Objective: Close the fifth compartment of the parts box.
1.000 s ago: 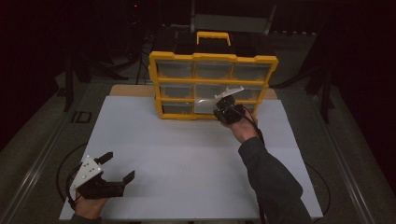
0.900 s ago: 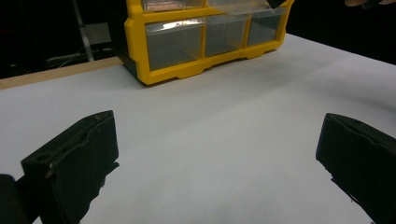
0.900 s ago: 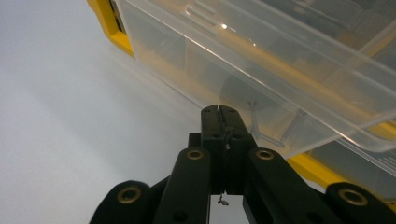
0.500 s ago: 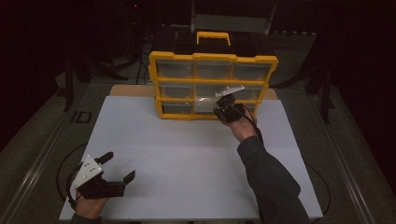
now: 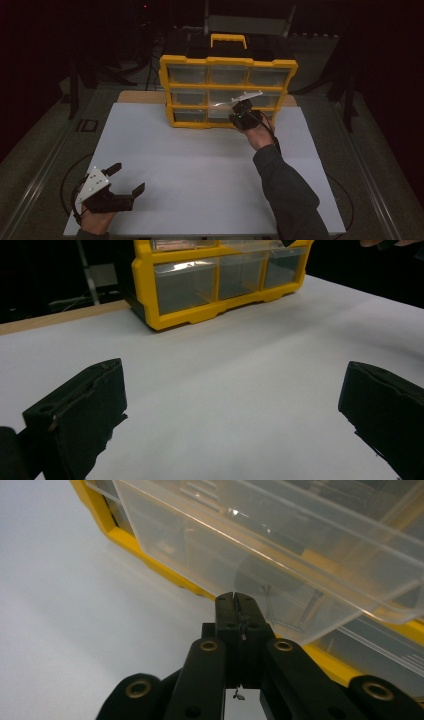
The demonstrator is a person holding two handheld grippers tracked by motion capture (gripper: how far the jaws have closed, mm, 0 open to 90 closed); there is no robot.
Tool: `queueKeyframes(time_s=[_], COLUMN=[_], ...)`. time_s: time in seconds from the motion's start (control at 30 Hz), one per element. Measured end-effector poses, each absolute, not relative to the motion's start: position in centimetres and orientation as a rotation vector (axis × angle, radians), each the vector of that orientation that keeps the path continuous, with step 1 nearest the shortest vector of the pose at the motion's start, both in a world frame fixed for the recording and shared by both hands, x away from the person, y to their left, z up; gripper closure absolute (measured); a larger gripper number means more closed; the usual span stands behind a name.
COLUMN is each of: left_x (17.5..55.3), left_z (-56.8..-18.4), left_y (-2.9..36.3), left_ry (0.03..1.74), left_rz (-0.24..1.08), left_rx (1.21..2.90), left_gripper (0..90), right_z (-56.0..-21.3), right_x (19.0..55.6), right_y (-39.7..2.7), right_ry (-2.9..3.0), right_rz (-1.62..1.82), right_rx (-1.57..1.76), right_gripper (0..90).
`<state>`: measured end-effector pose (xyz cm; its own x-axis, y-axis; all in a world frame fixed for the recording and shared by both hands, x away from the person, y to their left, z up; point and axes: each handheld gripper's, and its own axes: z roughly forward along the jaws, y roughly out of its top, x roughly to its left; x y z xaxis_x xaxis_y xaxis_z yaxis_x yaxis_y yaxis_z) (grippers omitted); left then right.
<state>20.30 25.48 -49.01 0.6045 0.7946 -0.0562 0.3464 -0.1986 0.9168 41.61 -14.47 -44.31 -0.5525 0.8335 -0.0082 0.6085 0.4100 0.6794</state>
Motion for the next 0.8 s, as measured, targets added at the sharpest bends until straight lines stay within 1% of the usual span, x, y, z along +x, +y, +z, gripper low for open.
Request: queueKeyframes(time_s=[0.8], left_x=[20.4], left_z=[-49.1], left_y=[25.5], left_ry=[0.931], left_rz=[0.537], left_rx=[1.791], left_gripper=[0.0], right_z=[-44.8], right_x=[42.7], right_y=[-14.6], right_ry=[2.269], right_rz=[0.938], right_rx=[1.278], right_gripper=[89.7])
